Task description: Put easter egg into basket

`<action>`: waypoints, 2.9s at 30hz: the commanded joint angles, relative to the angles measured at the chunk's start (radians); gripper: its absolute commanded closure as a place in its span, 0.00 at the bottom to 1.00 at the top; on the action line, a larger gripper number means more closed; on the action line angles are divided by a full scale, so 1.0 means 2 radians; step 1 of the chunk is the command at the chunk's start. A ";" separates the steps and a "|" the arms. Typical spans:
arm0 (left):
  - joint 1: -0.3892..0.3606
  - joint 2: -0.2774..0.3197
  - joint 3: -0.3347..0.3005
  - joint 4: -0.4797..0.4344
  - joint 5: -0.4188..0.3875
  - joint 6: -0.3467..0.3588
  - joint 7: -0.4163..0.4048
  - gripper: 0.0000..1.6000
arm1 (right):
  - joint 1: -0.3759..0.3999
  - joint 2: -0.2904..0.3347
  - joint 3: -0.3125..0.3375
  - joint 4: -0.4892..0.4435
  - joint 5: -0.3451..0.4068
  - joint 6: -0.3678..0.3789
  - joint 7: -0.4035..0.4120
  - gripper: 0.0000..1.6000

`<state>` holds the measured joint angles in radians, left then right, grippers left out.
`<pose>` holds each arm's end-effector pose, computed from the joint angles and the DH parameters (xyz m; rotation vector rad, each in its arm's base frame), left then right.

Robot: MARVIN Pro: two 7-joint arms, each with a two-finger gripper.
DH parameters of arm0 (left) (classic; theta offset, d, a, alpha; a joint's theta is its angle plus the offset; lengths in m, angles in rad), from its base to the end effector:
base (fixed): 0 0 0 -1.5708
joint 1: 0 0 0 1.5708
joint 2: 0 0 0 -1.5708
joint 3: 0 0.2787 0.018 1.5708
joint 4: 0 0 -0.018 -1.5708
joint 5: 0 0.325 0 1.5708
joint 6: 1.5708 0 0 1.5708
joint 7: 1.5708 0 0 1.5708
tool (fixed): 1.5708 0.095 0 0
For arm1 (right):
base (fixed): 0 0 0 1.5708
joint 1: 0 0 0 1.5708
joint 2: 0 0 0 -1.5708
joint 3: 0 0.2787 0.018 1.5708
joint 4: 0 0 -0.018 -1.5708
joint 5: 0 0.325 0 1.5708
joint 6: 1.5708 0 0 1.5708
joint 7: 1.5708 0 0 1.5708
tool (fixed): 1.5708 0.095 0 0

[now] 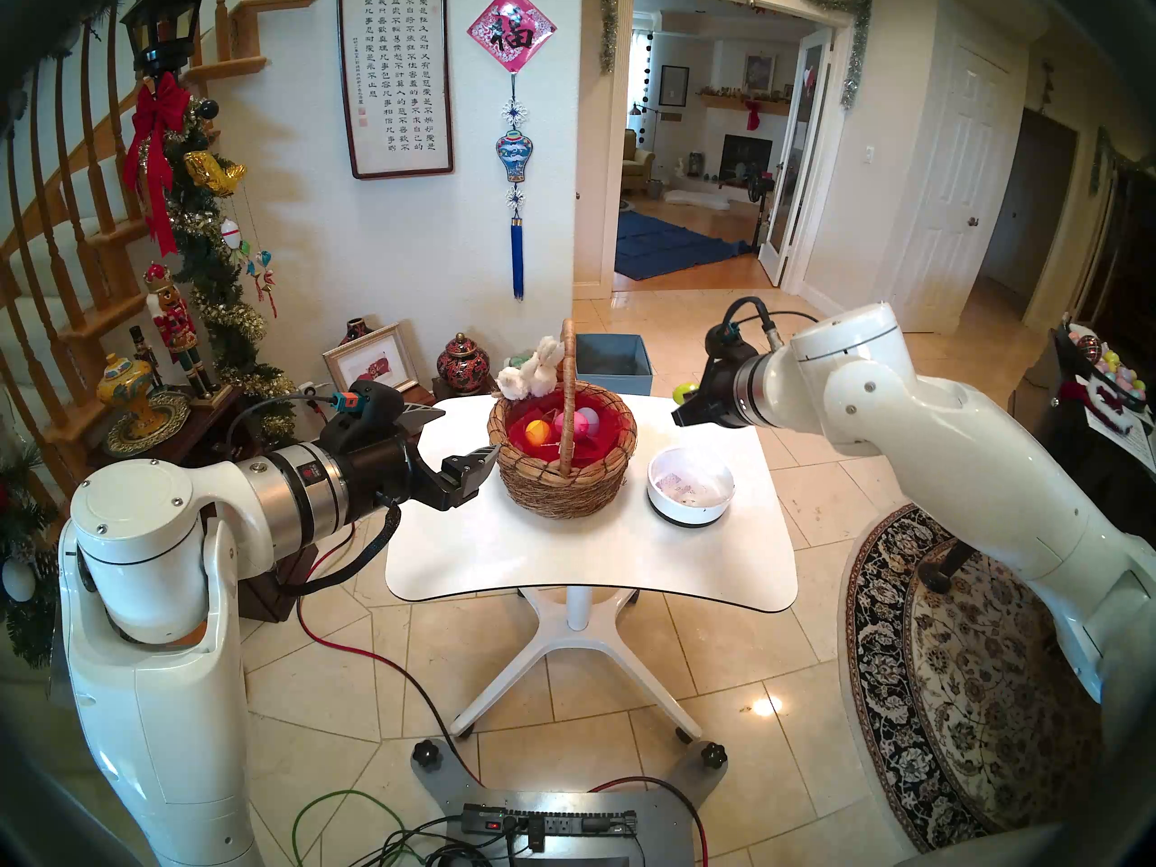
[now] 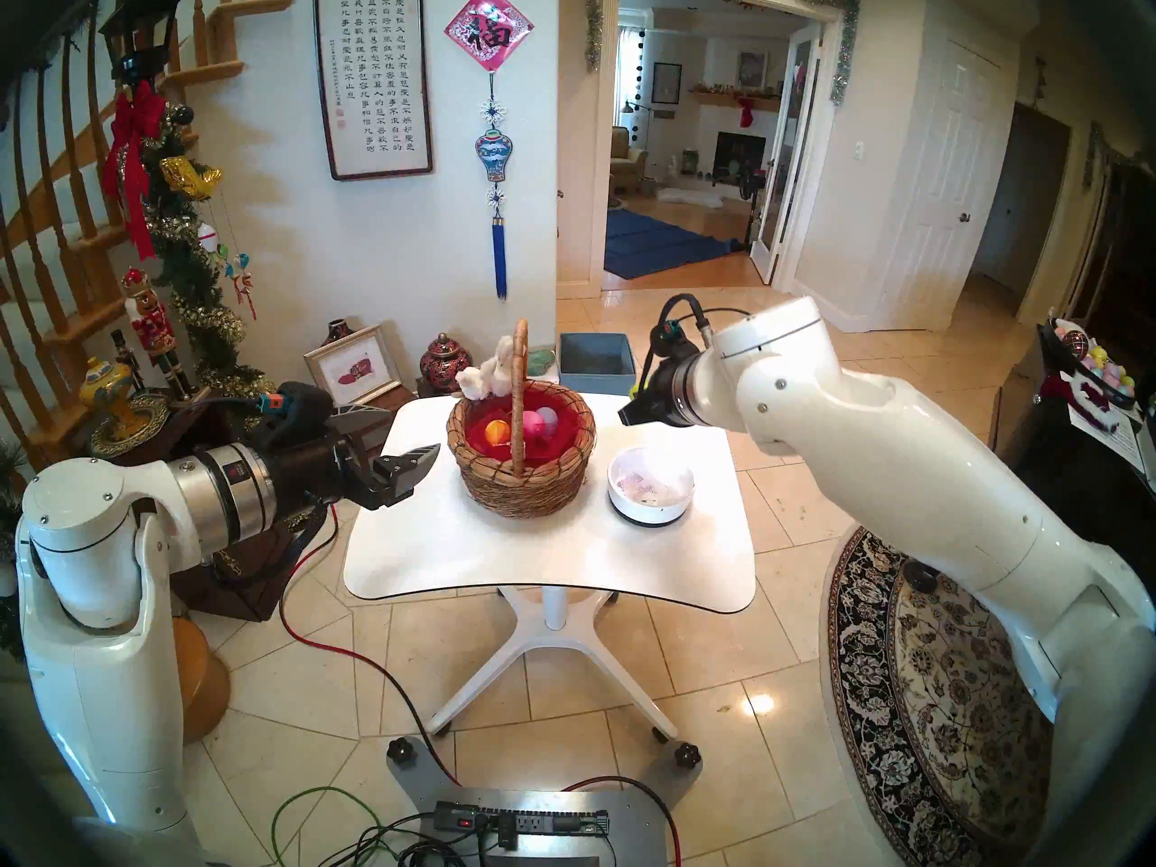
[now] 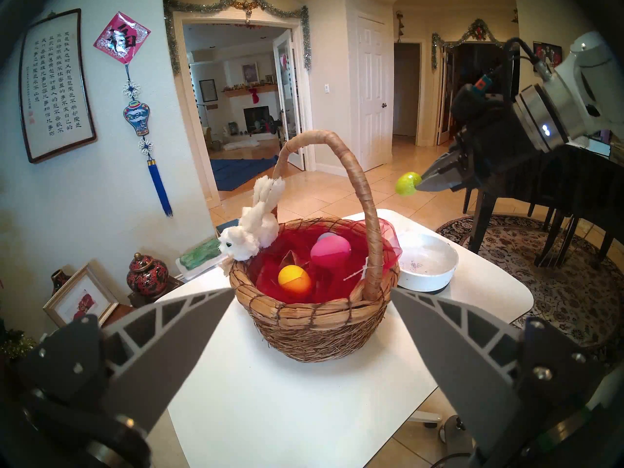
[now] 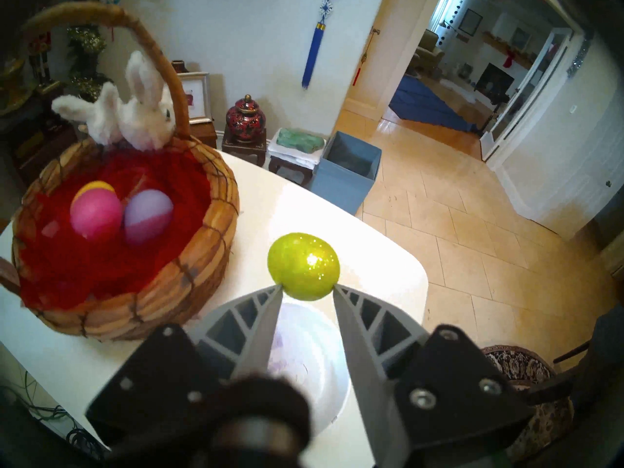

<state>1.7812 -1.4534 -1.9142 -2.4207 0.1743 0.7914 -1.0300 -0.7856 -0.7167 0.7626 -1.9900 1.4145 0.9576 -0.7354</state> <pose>0.2953 0.0388 -0.1125 2.2024 -0.7696 1.6655 0.4313 0.0460 -0.0999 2.7015 0.6764 1.3831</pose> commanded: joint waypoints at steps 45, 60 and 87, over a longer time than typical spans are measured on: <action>-0.002 0.000 0.001 -0.003 0.000 0.000 0.001 0.00 | 0.110 -0.034 -0.116 0.121 -0.192 -0.148 0.367 0.54; -0.002 0.000 0.001 -0.003 0.000 0.000 0.001 0.00 | 0.119 -0.053 -0.124 0.171 -0.195 -0.137 0.403 0.54; -0.002 0.000 0.001 -0.003 0.000 0.000 0.001 0.00 | 0.108 -0.050 -0.130 0.180 -0.194 -0.116 0.424 0.54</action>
<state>1.7812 -1.4535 -1.9141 -2.4207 0.1744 0.7914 -1.0300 -0.5721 -0.8170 0.4953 -1.6314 1.0255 0.7374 0.1124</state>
